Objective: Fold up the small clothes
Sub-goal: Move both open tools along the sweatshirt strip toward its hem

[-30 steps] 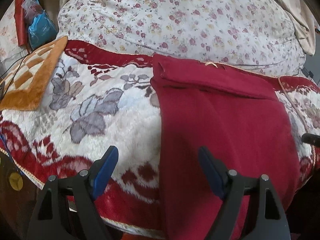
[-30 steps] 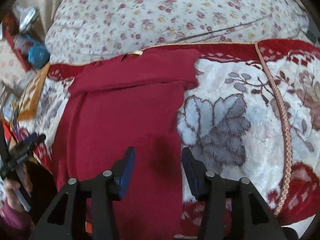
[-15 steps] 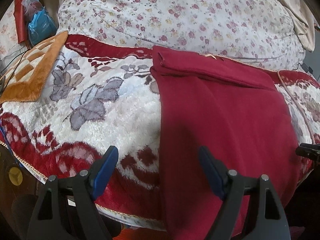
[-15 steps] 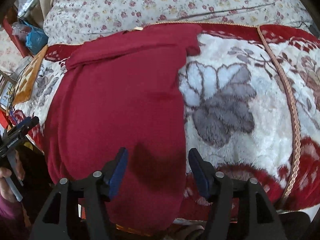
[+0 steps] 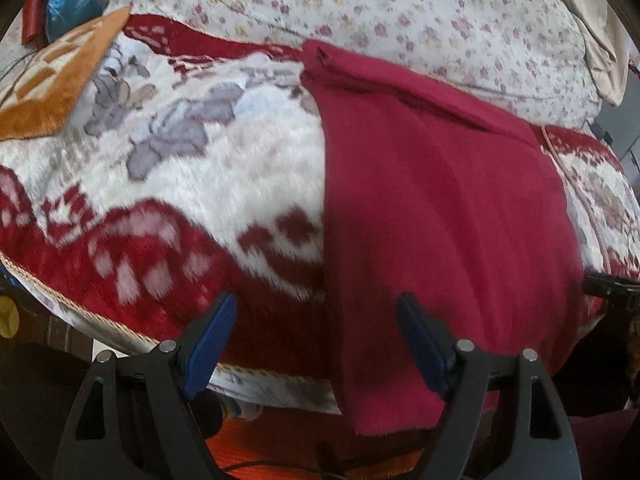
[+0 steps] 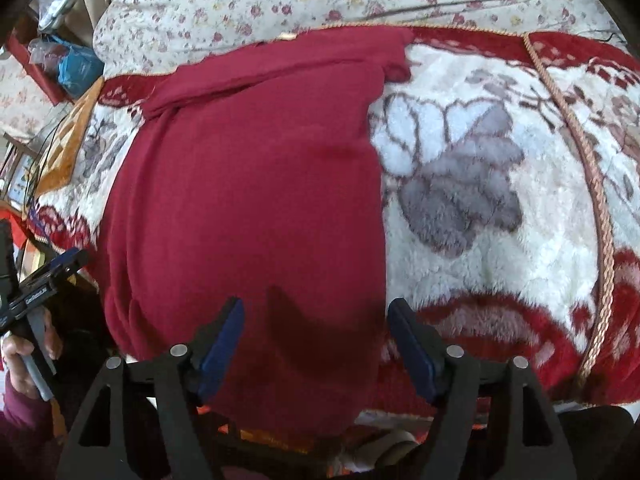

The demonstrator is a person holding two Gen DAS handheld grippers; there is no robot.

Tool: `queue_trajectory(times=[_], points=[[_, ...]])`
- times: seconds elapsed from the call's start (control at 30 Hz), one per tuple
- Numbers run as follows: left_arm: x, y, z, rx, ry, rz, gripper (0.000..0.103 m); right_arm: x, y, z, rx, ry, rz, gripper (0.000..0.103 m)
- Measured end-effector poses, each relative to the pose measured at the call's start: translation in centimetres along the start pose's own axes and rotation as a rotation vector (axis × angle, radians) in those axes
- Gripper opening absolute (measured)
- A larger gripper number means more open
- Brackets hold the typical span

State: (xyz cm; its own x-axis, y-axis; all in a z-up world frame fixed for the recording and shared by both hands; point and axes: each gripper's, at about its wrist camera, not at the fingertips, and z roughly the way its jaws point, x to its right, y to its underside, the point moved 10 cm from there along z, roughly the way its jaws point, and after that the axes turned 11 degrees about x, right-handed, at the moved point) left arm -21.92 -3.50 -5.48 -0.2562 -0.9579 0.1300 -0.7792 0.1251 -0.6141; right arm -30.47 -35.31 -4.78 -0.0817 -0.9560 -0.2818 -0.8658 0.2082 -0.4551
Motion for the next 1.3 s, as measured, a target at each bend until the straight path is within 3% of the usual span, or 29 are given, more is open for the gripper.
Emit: queue_trajectory(times=[0.17,0.37,0.53,0.97,1.0,1.1,1.13,1.3], points=[[0.9,1.8,0.7,-0.042,0.001,0.049,0.081,0.5,2.2,-0.2,-0.054,-0.006,-0.005,0.08],[1.5,2.8,1.5,-0.067,-0.001,0.068,0.081,1.3,4.0,0.4,-0.076,-0.068,0.096,0.084],[1.5,2.9,1.2,-0.078,0.021,0.054,0.081,-1.3,4.8,0.5,-0.097,-0.129,0.025,0.082],[1.6,3.3,1.3,-0.077,0.001,0.059,0.081,-1.2,3.8,1.0,-0.042,-0.139,0.08,0.082],[1.6,3.3,1.3,-0.078,0.002,0.059,0.081,-1.4,3.8,1.0,-0.045,-0.131,0.066,0.078],[1.7,3.3,1.2,-0.085,0.009,0.057,0.081,-2.2,3.9,0.6,-0.056,-0.152,-0.003,0.047],[1.7,3.3,1.2,-0.086,0.013,0.057,0.081,-2.6,3.8,0.5,-0.059,-0.172,-0.013,0.043],[1.6,3.4,1.3,-0.09,0.022,0.054,0.081,-2.5,4.1,1.7,-0.094,-0.187,0.006,0.045]])
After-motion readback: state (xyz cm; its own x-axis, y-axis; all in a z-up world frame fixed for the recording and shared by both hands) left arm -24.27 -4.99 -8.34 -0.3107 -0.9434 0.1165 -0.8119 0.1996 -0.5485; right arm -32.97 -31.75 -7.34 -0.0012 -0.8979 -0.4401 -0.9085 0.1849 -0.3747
